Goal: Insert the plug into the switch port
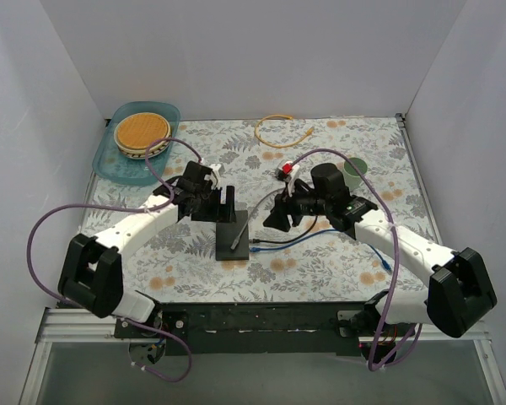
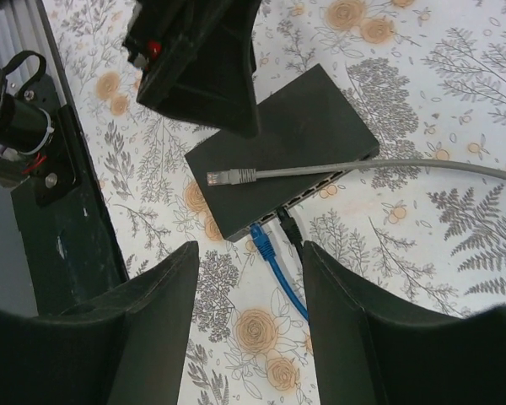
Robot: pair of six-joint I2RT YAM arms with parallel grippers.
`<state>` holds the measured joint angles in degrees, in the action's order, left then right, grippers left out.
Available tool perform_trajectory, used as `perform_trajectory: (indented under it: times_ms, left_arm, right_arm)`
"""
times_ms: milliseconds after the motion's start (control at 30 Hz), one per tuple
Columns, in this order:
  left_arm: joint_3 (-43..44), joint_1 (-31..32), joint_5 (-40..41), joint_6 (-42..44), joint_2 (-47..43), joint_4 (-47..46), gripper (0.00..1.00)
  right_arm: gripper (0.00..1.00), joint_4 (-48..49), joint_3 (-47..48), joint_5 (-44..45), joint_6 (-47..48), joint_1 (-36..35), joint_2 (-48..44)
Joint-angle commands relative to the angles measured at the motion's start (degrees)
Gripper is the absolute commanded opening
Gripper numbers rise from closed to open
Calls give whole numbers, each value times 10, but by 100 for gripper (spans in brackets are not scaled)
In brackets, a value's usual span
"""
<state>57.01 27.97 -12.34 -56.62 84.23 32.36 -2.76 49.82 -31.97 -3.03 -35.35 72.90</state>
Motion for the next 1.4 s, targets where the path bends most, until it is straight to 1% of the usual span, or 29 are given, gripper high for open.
perform_trajectory:
  times_ms: [0, 100, 167, 200, 267, 300, 333, 367, 400, 433, 500, 600, 633, 667, 733, 767, 933, 1100, 1133, 1167, 1233, 1267, 1367]
  left_arm:
    - [6, -2, 98, -25, -86, -21, 79]
    - [-8, -3, 116, -39, -107, -25, 80]
    - [-22, -3, 105, -47, -119, -27, 79]
    - [-27, -3, 69, -48, -122, -31, 78]
    - [-49, -3, 29, -53, -129, -49, 76]
    - [-57, -2, 11, -56, -132, -58, 75]
    - [-66, -1, -17, -59, -136, -73, 72]
    - [-73, 1, -24, -60, -138, -77, 71]
    - [-85, 2, -29, -60, -140, -83, 70]
    - [-88, 9, -29, -60, -142, -89, 69]
    - [-92, 21, -18, -60, -144, -91, 68]
    - [-90, 53, 30, -57, -149, -93, 66]
    - [-89, 73, 44, -54, -151, -94, 66]
    - [-89, 83, 83, -53, -151, -94, 66]
    - [-88, 113, 113, -50, -151, -96, 65]
    - [-88, 124, 149, -46, -149, -95, 64]
    - [-85, 193, 245, -44, -122, -85, 60]
    - [-75, 224, 309, -57, -71, -71, 56]
    - [-74, 229, 332, -60, -61, -64, 54]
    - [-72, 231, 339, -63, -42, -60, 53]
    - [-72, 234, 357, -76, -30, -61, 50]
    - [-74, 235, 360, -80, -24, -63, 48]
    - [-82, 235, 360, -78, -20, -78, 45]
  right_arm:
    - [60, 46, 8, 6, 29, -30, 21]
    - [60, 49, 15, 9, 56, -48, 38]
    - [60, 44, 21, 26, 63, -62, 51]
    - [60, 30, 33, 52, 61, -67, 56]
    - [60, 29, 40, 66, 60, -69, 66]
    - [60, 29, 41, 80, 50, -68, 67]
    - [60, 29, 40, 121, 40, -68, 66]
    - [60, 13, 39, 140, 35, -68, 61]
    - [60, 10, 37, 159, 22, -67, 58]
    - [60, 7, 37, 195, 15, -67, 55]
    - [60, 1, 34, 217, 2, -60, 46]
    - [60, -1, 27, 242, -19, -48, 36]
    - [60, -3, 27, 248, -27, -45, 32]
    - [60, -5, 27, 251, -29, -39, 31]
    - [60, -11, 27, 261, -31, -33, 28]
    - [60, -13, 26, 264, -36, -30, 26]
    - [60, -17, 21, 275, -43, -18, 15]
    - [60, -20, 18, 274, -44, -10, 13]
    - [60, -21, 19, 273, -44, -9, 11]
    - [60, -22, 19, 272, -44, -9, 11]
    - [60, -22, 17, 271, -44, -8, 8]
    - [60, -23, 16, 271, -44, -7, 7]
    - [60, -25, 15, 272, -44, -5, 4]
